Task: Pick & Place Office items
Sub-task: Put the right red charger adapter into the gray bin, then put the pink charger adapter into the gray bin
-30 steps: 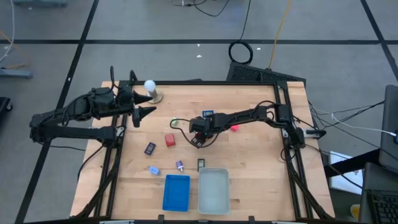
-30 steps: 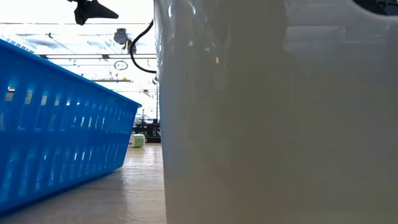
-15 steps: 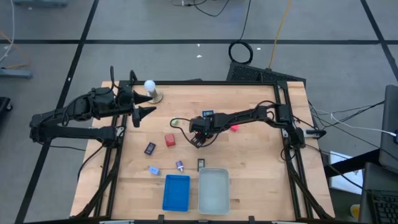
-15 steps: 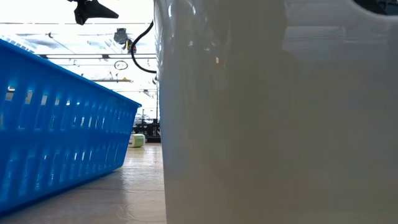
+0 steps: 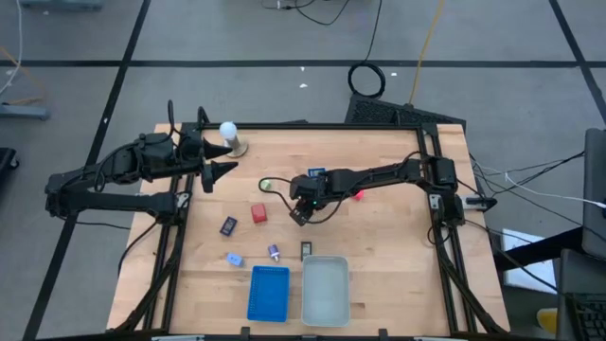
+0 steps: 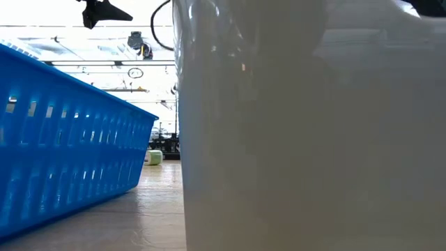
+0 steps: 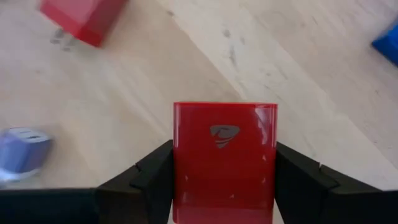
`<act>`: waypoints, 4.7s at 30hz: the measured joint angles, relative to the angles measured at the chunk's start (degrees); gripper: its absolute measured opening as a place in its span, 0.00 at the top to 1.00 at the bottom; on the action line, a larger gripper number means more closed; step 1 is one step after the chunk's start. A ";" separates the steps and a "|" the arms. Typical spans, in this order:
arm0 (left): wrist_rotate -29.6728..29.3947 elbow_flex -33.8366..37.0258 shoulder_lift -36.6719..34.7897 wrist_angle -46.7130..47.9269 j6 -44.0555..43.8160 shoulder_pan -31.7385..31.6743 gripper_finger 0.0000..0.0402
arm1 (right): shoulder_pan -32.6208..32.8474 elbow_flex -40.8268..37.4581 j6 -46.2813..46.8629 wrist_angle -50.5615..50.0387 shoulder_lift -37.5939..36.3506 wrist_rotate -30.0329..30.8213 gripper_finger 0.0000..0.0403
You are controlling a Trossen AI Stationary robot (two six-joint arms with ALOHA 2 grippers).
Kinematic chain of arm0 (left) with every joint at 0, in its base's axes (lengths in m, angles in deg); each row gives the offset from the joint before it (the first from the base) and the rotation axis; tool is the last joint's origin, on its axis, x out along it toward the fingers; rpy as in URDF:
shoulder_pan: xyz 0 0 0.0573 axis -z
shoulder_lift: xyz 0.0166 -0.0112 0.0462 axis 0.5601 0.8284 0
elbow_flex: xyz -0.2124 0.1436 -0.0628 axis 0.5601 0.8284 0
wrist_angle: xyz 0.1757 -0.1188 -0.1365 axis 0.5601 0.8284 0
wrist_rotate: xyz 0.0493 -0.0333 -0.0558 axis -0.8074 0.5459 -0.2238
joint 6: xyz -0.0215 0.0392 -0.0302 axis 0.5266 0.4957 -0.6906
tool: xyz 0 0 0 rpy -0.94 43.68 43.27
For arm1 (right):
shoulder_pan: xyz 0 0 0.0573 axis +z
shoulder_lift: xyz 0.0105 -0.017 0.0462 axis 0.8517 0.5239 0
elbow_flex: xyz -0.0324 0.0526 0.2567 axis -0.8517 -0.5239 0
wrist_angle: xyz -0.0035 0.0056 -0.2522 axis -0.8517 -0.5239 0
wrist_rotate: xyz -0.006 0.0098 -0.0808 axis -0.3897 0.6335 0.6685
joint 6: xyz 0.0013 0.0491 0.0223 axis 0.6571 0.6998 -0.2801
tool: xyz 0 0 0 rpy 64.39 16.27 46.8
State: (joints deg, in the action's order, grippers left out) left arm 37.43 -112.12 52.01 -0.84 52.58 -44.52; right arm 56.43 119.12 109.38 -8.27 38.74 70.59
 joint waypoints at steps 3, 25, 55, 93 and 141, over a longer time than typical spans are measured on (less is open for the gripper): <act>0.01 0.00 0.01 0.00 -0.83 0.02 0.33 | 0.44 -0.03 -0.51 -0.88 -0.95 -0.03 0.49; -0.06 0.00 -0.01 -7.50 -6.56 0.09 0.33 | 4.46 0.03 -8.13 -3.58 -15.74 -1.22 0.49; -0.65 0.00 8.36 -10.75 -9.57 0.10 0.33 | 22.55 0.03 -12.11 -1.17 -18.40 -4.54 0.49; 0.06 0.00 8.12 -13.52 -6.47 1.99 0.33 | 25.76 -1.36 -14.40 3.86 -1.88 -4.26 0.42; 1.39 0.00 6.81 -13.60 -8.10 1.99 0.33 | 14.87 -1.36 -15.07 -8.89 -20.07 -1.35 0.26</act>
State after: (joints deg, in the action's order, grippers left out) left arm 38.81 -112.12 58.81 -14.44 44.47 -42.53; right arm 71.30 117.75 94.31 -17.15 18.66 69.24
